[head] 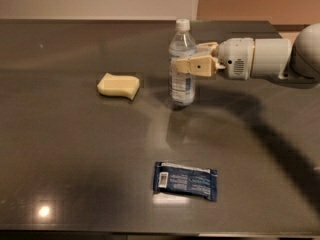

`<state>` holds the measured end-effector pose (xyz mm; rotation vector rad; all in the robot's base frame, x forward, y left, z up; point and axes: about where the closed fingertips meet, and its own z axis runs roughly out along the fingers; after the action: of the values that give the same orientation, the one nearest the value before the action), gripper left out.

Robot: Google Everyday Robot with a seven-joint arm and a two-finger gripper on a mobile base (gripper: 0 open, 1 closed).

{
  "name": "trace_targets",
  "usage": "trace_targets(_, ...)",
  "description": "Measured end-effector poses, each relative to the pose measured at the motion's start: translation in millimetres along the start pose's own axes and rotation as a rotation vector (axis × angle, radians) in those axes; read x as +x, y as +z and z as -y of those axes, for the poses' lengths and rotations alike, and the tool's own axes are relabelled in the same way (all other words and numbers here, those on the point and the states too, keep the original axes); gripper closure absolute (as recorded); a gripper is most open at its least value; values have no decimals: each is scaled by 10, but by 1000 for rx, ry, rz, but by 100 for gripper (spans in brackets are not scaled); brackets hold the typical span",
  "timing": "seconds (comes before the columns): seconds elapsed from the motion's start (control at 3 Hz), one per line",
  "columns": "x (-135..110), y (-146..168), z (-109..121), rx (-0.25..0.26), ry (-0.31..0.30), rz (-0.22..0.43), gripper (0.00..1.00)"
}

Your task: Place blue plastic bottle upright

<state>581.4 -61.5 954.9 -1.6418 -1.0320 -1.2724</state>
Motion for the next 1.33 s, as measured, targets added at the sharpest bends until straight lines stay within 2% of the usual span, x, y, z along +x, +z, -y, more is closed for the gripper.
trace_targets(1.0, -98, -15, 27, 55, -82, -39, 100)
trace_targets(1.33, -156, -19, -8, 62, -70, -73, 100)
